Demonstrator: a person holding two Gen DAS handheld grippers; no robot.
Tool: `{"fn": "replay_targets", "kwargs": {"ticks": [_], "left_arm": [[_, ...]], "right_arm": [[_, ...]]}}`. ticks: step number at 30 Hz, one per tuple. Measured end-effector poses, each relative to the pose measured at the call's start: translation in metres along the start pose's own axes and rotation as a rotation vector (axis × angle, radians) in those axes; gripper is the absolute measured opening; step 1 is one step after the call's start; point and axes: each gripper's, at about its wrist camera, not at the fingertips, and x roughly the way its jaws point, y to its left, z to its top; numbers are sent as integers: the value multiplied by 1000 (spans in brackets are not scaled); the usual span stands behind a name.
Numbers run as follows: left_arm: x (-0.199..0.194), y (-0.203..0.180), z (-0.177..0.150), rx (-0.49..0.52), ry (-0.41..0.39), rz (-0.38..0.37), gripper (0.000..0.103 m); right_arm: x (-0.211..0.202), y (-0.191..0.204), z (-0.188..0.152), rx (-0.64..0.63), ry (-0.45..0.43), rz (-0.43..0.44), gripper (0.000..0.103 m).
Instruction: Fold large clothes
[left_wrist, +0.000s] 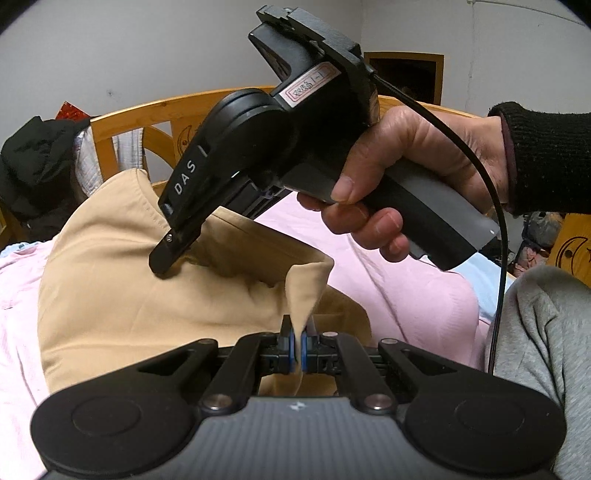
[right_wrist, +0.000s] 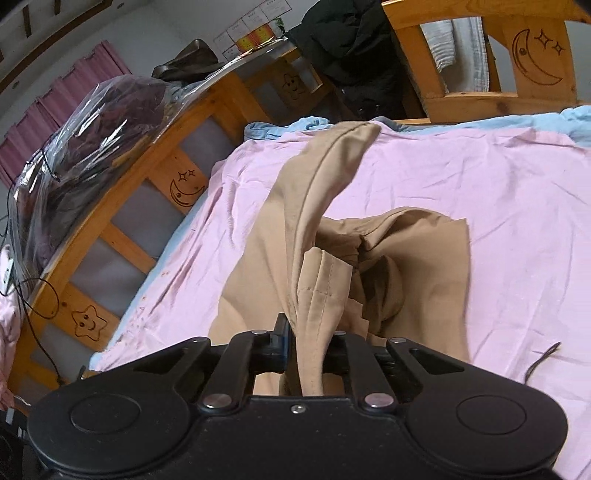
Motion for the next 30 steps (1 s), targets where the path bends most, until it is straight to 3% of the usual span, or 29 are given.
{"fn": "replay_targets", "kwargs": {"ticks": [4, 8, 10, 12, 16, 20, 23, 26, 30], "left_arm": [[6, 15, -8, -20, 8, -52, 7], [4, 34, -23, -132, 35, -126, 18], [-6, 45, -29, -174, 22, -138, 32], [-20, 56, -35, -206, -17, -119, 45], [-45, 89, -42, -330, -85, -59, 52], [-62, 130, -50, -507, -142, 74, 59], [-61, 158, -62, -646, -114, 162, 61], [-46, 179, -74, -749, -44, 150, 61], [-28, 184, -84, -755, 8, 145, 62]], "right_arm": [[0, -7, -6, -56, 4, -47, 9], [11, -21, -18, -88, 12, -94, 9], [15, -25, -24, -119, 0, -109, 9], [18, -27, -30, -131, -13, -115, 9], [15, -28, -36, -142, -40, -128, 9], [1, -12, -42, -196, -77, -162, 8], [-6, -6, -46, -245, -78, -197, 8], [1, -18, -49, -241, -53, -224, 8], [21, -37, -51, -255, -37, -261, 8]]}}
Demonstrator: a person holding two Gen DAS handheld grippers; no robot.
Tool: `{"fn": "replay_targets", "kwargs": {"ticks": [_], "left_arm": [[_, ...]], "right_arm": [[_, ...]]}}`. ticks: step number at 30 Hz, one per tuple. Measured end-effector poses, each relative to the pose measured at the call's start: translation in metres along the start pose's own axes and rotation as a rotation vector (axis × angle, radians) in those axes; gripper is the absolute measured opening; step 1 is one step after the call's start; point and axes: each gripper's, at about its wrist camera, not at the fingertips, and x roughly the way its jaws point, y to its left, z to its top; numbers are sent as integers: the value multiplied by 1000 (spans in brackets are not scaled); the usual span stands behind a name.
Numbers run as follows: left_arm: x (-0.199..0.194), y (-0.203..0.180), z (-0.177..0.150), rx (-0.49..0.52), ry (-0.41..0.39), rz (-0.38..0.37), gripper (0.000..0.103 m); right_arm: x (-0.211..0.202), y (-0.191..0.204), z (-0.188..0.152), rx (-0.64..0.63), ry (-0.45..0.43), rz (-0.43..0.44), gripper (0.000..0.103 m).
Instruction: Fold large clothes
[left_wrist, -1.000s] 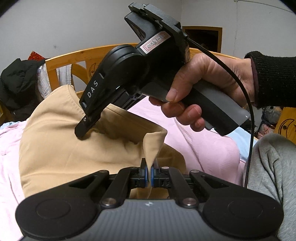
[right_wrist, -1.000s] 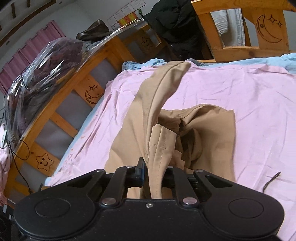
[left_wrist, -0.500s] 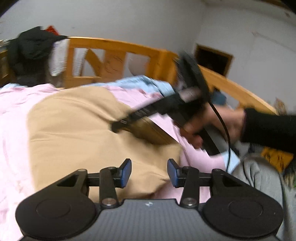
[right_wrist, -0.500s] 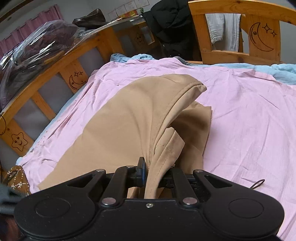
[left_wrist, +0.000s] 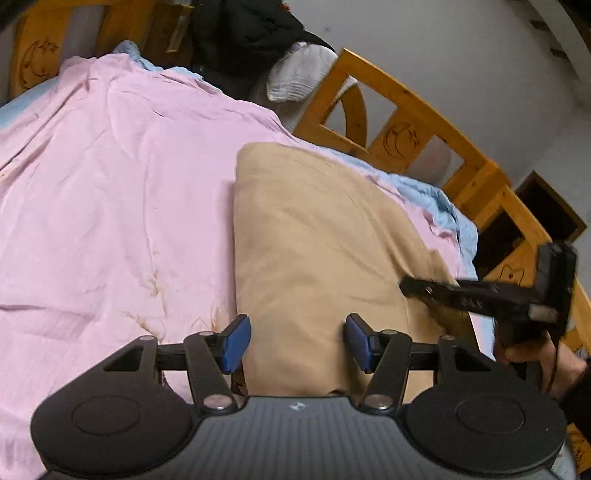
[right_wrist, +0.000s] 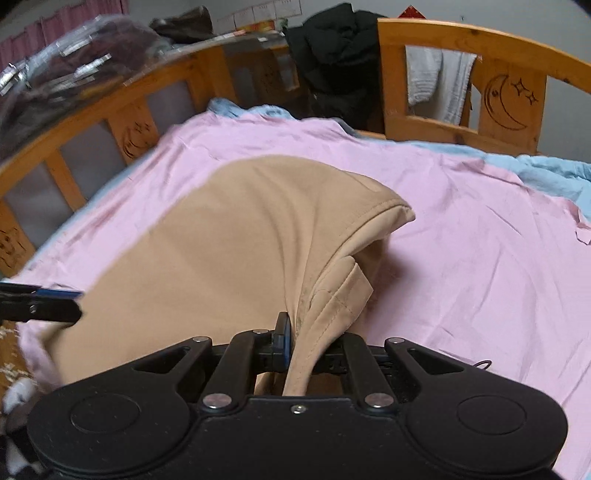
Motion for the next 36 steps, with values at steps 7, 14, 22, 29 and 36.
{"fn": "replay_targets", "kwargs": {"ticks": [7, 14, 22, 29, 36], "left_arm": [[2, -14, -13, 40, 25, 49, 61], [0, -13, -17, 37, 31, 53, 61], [2, -16, -18, 81, 49, 67, 60], [5, -23, -24, 152, 53, 99, 59], [5, -25, -26, 164, 50, 110, 59]], "right_arm": [[19, -16, 8, 72, 20, -6, 28], [-52, -59, -19, 428, 4, 16, 52], [-44, -59, -49, 514, 138, -16, 0], [-37, -41, -57, 416, 198, -119, 0], [-41, -6, 24, 179, -18, -89, 41]]}}
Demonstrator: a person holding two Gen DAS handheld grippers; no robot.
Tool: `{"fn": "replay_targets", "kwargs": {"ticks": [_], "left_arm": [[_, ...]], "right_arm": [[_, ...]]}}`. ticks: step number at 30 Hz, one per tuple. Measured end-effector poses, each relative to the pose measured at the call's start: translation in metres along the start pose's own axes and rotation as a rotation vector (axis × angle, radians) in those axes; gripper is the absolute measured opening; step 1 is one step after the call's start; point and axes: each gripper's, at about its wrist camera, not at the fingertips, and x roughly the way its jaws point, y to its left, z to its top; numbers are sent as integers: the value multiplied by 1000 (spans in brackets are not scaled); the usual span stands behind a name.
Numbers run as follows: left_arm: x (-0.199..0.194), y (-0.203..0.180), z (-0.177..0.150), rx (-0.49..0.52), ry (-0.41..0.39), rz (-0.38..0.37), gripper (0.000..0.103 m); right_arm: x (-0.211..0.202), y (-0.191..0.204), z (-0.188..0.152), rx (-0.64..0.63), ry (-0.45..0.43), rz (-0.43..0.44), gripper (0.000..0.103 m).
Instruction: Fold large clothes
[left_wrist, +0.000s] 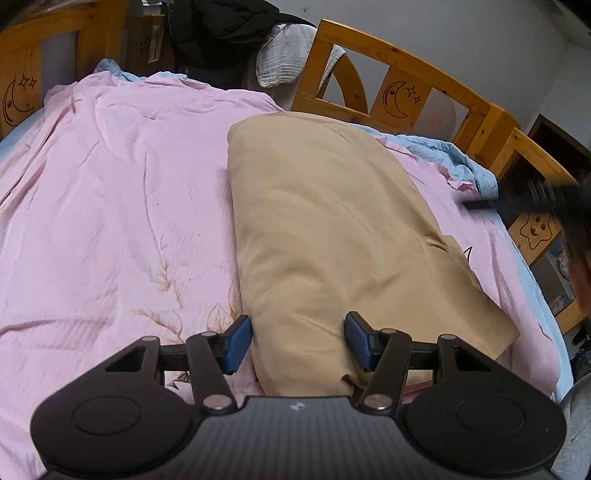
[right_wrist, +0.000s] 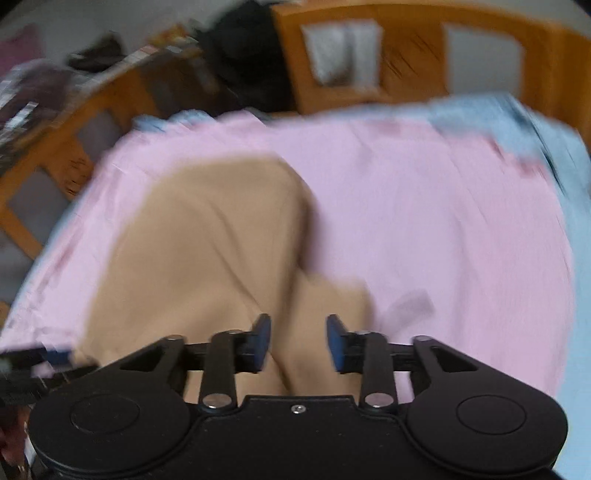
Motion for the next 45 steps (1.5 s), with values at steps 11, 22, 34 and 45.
{"fn": "replay_targets", "kwargs": {"ticks": [11, 22, 34, 45], "left_arm": [[3, 3, -1, -13, 4, 3, 59], [-6, 35, 12, -131, 2, -149, 59], [41, 27, 41, -68, 66, -34, 57], [9, 0, 24, 33, 12, 11, 56]], "right_arm": [[140, 140, 62, -477, 93, 108, 39], [130, 105, 57, -319, 19, 117, 32], [155, 29, 27, -209, 76, -99, 29], [30, 25, -4, -94, 35, 37, 57]]}}
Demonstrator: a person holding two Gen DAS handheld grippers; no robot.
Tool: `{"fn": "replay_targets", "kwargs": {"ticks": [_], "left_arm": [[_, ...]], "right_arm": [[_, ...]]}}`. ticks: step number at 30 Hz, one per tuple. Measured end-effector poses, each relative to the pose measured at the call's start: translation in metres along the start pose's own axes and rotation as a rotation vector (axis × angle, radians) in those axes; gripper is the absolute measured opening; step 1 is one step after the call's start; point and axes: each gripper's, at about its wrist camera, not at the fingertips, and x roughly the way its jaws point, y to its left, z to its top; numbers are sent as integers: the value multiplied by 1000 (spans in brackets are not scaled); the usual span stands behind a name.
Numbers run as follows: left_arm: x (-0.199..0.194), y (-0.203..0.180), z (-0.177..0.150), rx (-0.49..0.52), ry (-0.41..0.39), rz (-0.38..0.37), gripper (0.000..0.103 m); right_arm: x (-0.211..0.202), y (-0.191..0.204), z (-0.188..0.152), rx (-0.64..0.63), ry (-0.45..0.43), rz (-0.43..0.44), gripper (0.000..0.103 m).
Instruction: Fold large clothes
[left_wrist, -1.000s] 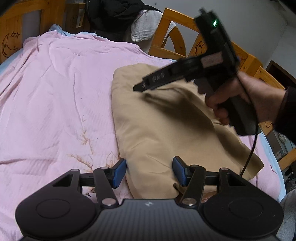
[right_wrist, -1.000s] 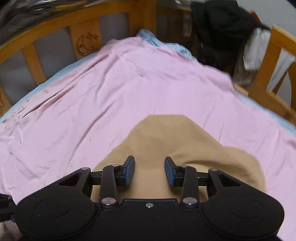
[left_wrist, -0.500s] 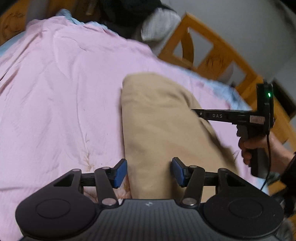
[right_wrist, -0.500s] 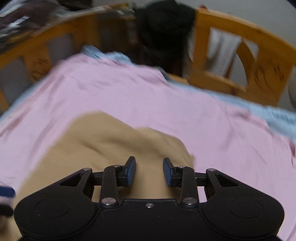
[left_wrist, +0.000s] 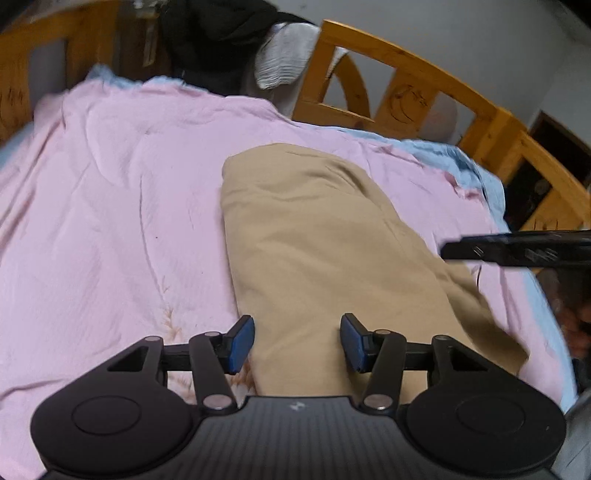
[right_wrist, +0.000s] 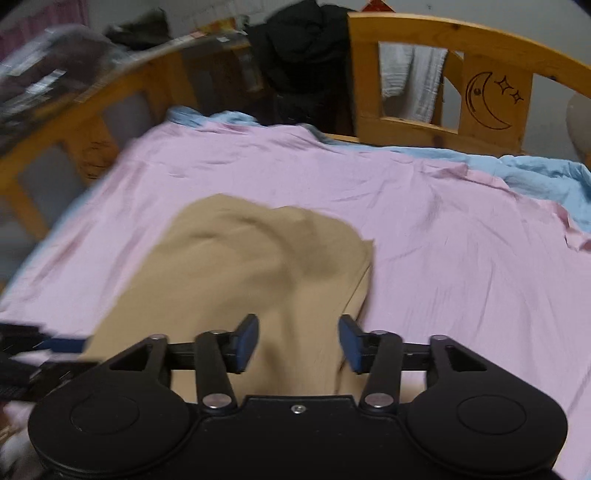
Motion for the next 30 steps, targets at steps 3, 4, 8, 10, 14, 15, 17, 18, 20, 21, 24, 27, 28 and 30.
{"fn": "replay_targets", "kwargs": {"ticks": [3, 4, 8, 10, 14, 15, 17, 18, 20, 21, 24, 27, 28, 30], "left_arm": [[1, -7, -13, 13, -17, 27, 60], [2, -10, -15, 28, -15, 43, 59], [6, -26, -24, 116, -37, 96, 61], [5, -27, -25, 114, -34, 94, 61], [-1, -8, -19, 15, -12, 11, 65], [-1, -3, -20, -4, -2, -5, 68], [-1, 4, -22, -33, 5, -20, 70], [-2, 5, -23, -38, 6, -24, 70], [-2, 7, -24, -34, 5, -23, 70], [-2, 7, -24, -31, 6, -20, 70], [-2, 6, -24, -28, 10, -11, 71], [-1, 5, -24, -33, 12, -3, 73], [-1, 5, -25, -37, 13, -1, 75], [0, 6, -25, -43, 14, 1, 76]], "right_arm": [[-12, 18, -32, -15, 55, 10, 56], [-9, 23, -40, -16, 77, -2, 57], [12, 22, -64, 34, 75, -94, 56], [14, 16, -68, 99, 57, -86, 56], [-21, 11, -72, 179, -29, -63, 62], [-33, 6, -76, 219, -65, -65, 75], [-50, -10, -84, 305, -93, -110, 83], [-53, -20, -88, 361, -86, -131, 83], [-54, -40, -94, 494, -58, -144, 83], [-51, -48, -97, 545, -44, -141, 82], [-40, -57, -98, 591, -24, -153, 82], [-30, -58, -94, 572, 0, -196, 75], [-32, -54, -94, 546, -19, -232, 73], [-41, -45, -94, 493, -77, -265, 69]]}}
